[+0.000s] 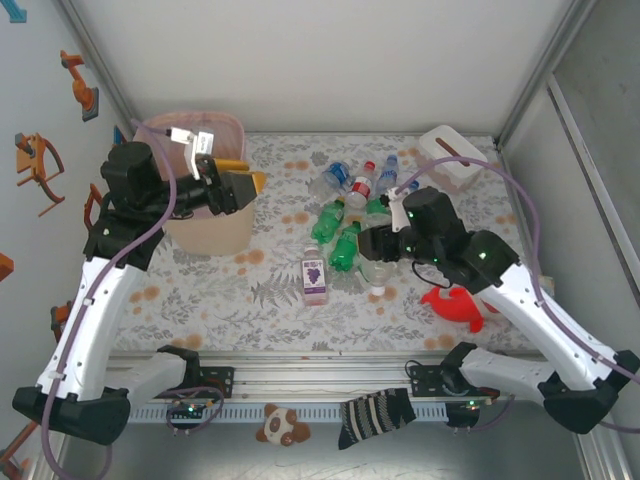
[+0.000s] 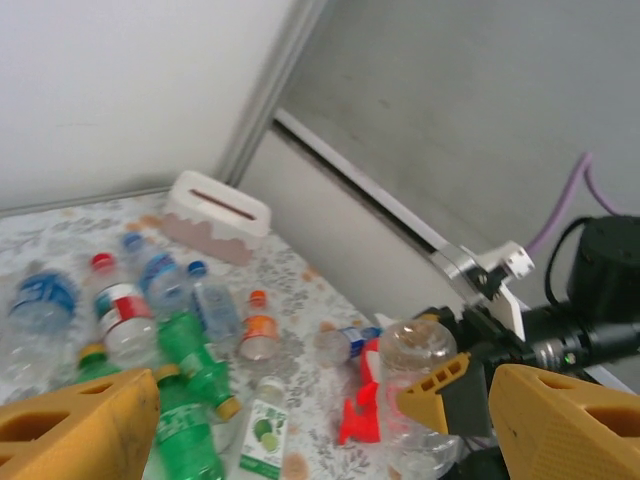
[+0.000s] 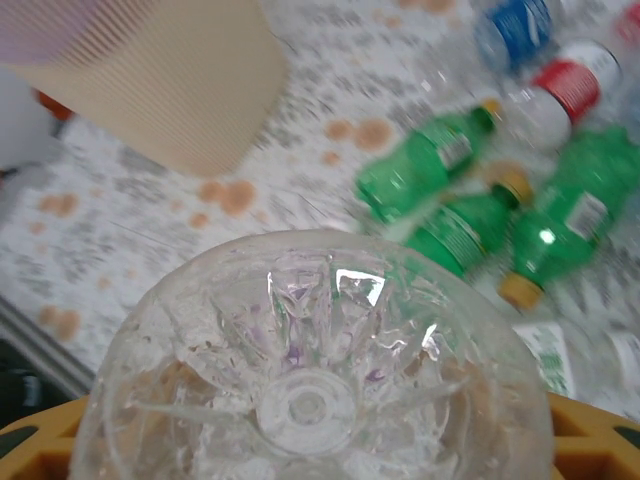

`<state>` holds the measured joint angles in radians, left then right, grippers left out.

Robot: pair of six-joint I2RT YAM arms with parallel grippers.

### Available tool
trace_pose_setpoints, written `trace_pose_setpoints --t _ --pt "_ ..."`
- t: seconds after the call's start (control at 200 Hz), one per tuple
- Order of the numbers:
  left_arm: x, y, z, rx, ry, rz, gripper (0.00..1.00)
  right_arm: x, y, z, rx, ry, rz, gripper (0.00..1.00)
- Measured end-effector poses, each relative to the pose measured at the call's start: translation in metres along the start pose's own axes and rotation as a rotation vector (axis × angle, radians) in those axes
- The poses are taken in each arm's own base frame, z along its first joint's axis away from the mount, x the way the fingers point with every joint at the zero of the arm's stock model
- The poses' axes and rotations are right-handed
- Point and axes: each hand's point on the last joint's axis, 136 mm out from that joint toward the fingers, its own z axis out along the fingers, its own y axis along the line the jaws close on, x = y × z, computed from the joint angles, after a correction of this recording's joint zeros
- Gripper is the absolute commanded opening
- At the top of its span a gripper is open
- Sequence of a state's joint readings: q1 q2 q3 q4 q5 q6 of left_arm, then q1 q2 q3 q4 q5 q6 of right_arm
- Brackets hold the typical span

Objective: Put the plastic bottles in the bin

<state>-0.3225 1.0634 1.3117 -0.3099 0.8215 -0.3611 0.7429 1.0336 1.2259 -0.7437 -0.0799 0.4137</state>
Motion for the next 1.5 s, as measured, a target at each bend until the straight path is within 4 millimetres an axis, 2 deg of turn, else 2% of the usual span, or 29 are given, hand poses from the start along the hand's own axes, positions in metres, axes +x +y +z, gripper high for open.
trace_pose_setpoints --t 0.18,0.426,0.566,0.776,0.961,1.147,1.342,1.502 --pt "0.006 -0.039 0.011 0.158 0.020 0.062 0.88 -0.033 0.034 -0.024 -0.172 -0.156 -0.036 0.56" --pt "0.020 -0.084 0.019 0.330 0.063 0.120 0.91 -0.072 0.076 -0.071 -0.378 -0.357 -0.104 0.56" --pt "0.032 -0.108 0.031 0.422 0.107 0.140 0.92 -0.087 0.097 -0.095 -0.488 -0.436 -0.149 0.56" --pt "0.045 -0.135 0.051 0.525 0.166 0.157 0.92 -0.096 0.121 -0.114 -0.620 -0.481 -0.188 0.56" --pt "0.049 -0.157 0.064 0.594 0.198 0.188 0.90 -0.103 0.130 -0.123 -0.672 -0.502 -0.198 0.56" --pt "0.061 -0.173 0.075 0.641 0.248 0.211 0.79 -0.105 0.132 -0.127 -0.686 -0.514 -0.198 0.56" --pt "0.071 -0.174 0.082 0.646 0.282 0.219 0.66 -0.104 0.133 -0.128 -0.695 -0.507 -0.192 0.56" --pt "0.072 -0.173 0.083 0.644 0.282 0.229 0.56 -0.103 0.134 -0.128 -0.699 -0.502 -0.190 0.56"
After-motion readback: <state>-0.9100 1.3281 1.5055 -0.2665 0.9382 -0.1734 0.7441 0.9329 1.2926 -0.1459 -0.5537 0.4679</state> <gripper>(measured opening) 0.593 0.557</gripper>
